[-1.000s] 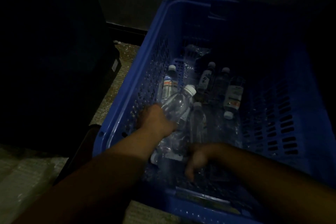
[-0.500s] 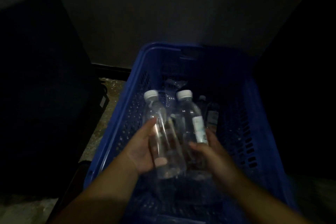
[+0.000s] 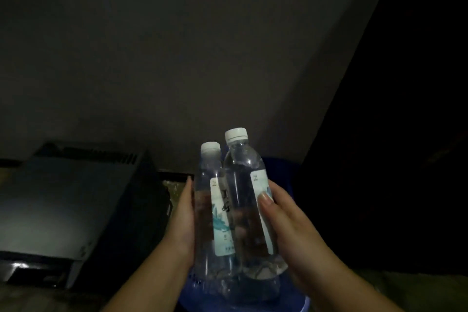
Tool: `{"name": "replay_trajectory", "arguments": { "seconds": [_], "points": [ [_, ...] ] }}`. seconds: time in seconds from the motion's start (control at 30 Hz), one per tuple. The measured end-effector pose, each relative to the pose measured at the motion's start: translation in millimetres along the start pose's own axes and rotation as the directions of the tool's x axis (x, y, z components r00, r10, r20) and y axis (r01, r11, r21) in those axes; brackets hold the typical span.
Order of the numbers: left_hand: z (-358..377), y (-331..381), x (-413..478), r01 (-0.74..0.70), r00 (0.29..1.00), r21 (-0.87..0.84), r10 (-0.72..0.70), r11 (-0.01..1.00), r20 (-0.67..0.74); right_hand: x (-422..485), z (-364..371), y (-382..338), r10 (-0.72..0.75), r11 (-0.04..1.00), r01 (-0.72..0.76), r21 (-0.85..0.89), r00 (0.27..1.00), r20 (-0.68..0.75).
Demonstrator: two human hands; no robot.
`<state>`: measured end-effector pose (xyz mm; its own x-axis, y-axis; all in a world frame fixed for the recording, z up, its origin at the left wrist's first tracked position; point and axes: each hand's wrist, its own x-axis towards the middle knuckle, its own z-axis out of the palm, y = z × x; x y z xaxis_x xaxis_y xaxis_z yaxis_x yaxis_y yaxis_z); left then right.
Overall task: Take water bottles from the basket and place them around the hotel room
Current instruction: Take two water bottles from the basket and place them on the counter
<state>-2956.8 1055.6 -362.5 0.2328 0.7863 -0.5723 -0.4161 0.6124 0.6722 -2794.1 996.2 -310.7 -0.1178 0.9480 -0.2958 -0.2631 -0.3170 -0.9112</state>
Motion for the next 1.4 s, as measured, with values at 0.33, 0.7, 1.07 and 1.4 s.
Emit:
{"name": "replay_trajectory", "arguments": {
  "seconds": [0.33, 0.7, 1.07, 1.4],
  "points": [
    [161, 155, -163, -0.142, 0.96, 0.256, 0.07, 0.956, 0.27, -112, 55, -223, -0.134, 0.991, 0.133, -0.019, 0.967, -0.215],
    [326, 158, -265, -0.546, 0.777, 0.203, 0.401, 0.813, 0.484, -222, -26, -330, -0.462, 0.886, 0.438, -0.153, 0.86, -0.218],
    [555, 121, -302, -0.857, 0.459, 0.274, 0.404, 0.437, 0.791, -347, -224, -466, -0.658, 0.687, 0.542, -0.485, 0.747, -0.097],
    [699, 120, -203, -0.886, 0.453, 0.352, 0.402, 0.301, 0.796, -289, -361, -545, -0.658, 0.67, 0.451, -0.589, 0.729, -0.19]
  ]
}}
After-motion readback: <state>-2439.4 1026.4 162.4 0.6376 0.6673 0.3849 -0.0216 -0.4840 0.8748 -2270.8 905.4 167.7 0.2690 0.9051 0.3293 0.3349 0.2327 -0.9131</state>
